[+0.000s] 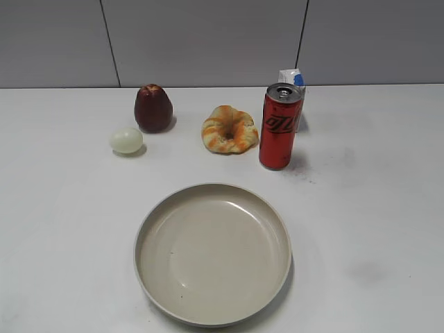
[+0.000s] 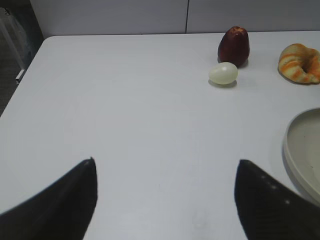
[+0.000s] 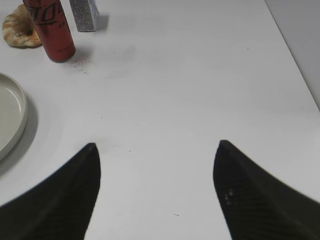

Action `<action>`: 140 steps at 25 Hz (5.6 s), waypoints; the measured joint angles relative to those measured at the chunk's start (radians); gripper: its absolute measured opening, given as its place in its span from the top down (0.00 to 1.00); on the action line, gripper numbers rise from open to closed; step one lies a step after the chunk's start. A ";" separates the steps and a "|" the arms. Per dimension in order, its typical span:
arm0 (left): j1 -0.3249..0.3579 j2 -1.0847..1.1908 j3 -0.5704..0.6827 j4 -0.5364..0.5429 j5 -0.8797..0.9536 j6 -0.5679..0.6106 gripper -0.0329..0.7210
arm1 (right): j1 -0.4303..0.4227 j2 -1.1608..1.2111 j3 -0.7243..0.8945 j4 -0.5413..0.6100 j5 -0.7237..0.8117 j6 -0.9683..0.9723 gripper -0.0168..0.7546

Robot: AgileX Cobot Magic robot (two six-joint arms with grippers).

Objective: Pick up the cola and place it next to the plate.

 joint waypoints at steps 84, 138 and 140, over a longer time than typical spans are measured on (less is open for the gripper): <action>-0.677 2.272 -1.490 -0.281 -0.347 0.252 0.07 | 0.000 0.000 0.000 0.000 0.000 0.000 0.28; -0.418 1.435 -0.523 -0.176 -0.251 0.164 0.29 | 0.000 0.000 0.000 0.000 0.000 0.000 0.28; -0.418 1.372 -0.418 -0.215 -0.362 0.164 0.29 | 0.000 0.000 0.000 0.000 0.000 0.000 0.28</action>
